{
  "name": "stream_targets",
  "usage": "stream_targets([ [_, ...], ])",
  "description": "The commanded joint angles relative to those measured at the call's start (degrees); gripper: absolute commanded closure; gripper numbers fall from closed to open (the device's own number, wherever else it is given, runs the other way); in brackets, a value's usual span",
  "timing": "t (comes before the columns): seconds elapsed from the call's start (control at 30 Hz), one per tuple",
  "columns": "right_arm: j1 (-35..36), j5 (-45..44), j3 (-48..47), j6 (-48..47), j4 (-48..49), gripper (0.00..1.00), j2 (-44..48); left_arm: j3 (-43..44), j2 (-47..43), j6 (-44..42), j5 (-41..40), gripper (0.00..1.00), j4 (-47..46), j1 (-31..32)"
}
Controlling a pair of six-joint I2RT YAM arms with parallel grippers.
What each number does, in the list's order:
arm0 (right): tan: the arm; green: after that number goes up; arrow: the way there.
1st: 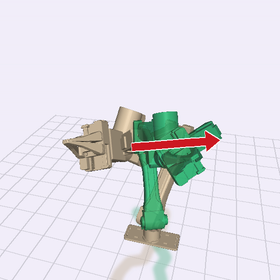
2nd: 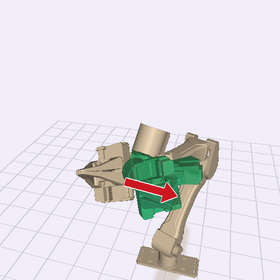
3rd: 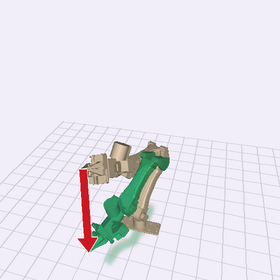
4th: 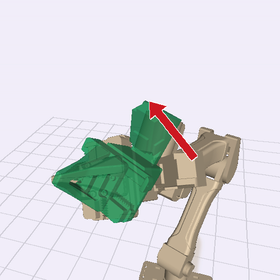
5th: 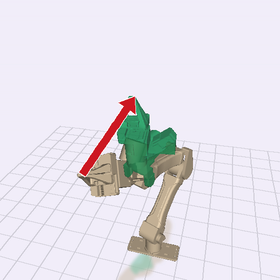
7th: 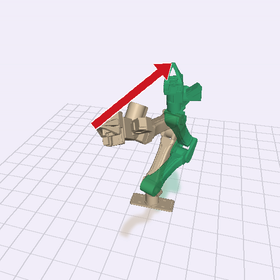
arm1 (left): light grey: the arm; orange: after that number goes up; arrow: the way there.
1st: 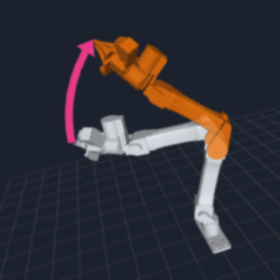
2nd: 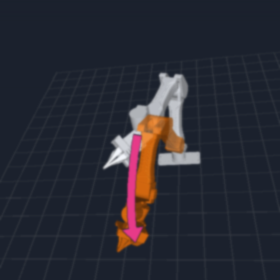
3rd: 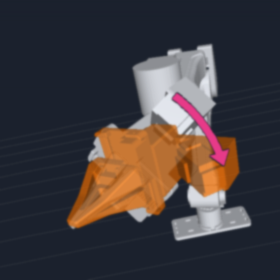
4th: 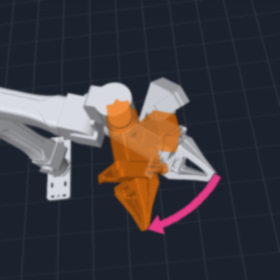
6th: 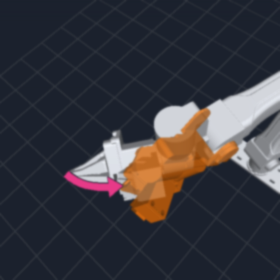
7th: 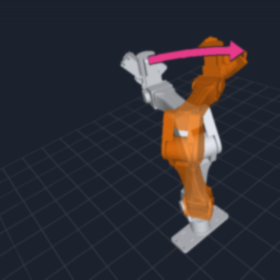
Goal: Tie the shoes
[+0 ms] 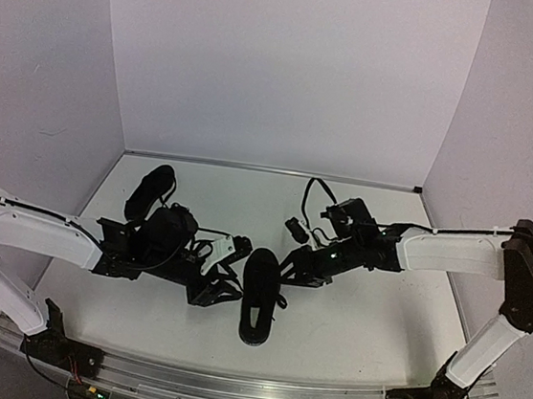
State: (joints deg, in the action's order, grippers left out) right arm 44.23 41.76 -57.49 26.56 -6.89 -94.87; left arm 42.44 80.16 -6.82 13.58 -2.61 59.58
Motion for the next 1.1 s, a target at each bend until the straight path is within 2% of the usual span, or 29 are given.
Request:
stream_targets([
  [0.0, -0.5, -1.4, 3.4, 0.2, -0.4, 0.59, 1.1, 3.8, -0.3, -2.7, -7.2, 0.46, 0.7, 0.4],
  [0.27, 0.3, 1.0, 6.9, 1.3, 1.2, 0.62, 2.0, -2.6, -8.3, 1.2, -15.7, 0.37, -6.1, -0.7],
  [0.5, 2.8, -0.4, 5.1, 1.9, 3.2, 0.63, -1.6, -6.4, -10.5, 4.5, -14.9, 0.36, -7.5, -1.5],
  [0.9, 4.4, -1.0, 2.0, 1.6, 5.0, 0.65, -7.7, -6.7, -11.4, 4.3, -13.8, 0.35, -7.6, -1.5],
  [1.07, 4.8, 0.3, 1.3, 1.8, 5.6, 0.72, -8.4, -6.4, -11.3, 3.8, -13.8, 0.35, -7.3, -1.5],
])
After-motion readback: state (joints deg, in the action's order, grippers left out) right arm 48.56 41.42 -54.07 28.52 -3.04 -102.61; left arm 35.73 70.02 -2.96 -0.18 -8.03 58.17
